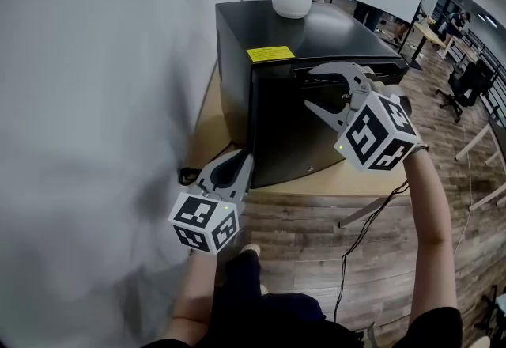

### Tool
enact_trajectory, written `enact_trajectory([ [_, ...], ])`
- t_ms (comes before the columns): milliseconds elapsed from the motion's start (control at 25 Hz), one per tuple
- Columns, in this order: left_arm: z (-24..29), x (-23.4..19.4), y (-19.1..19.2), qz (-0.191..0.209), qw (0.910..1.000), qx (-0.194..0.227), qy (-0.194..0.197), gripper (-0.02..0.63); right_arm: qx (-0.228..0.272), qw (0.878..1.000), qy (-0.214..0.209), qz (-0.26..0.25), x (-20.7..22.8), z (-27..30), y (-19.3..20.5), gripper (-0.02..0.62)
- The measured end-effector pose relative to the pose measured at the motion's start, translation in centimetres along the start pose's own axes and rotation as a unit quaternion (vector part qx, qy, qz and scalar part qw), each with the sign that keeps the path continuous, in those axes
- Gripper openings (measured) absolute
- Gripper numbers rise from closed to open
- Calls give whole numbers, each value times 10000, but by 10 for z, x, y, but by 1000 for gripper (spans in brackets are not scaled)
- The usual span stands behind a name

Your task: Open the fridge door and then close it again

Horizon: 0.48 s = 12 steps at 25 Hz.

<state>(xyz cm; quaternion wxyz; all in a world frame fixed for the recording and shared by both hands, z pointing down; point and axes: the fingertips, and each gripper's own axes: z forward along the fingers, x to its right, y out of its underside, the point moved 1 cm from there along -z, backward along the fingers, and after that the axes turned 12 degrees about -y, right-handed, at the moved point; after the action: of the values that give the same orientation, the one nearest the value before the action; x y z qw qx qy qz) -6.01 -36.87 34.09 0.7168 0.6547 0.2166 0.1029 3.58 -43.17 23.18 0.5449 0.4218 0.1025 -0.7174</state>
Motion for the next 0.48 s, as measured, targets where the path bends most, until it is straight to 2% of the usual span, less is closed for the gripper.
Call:
enact_trajectory([
  [200, 3, -11, 3, -40, 10000, -34, -76, 6, -434, 9978, -306, -389, -1, 11, 0, 123],
  [320, 4, -14, 5, -67, 9999, -47, -101, 6, -581, 9964, -414, -467, -5, 14, 0, 86],
  [480, 4, -15, 8, -97, 9999, -81, -102, 6, -712, 9952, -462, -487, -5, 14, -2, 87],
])
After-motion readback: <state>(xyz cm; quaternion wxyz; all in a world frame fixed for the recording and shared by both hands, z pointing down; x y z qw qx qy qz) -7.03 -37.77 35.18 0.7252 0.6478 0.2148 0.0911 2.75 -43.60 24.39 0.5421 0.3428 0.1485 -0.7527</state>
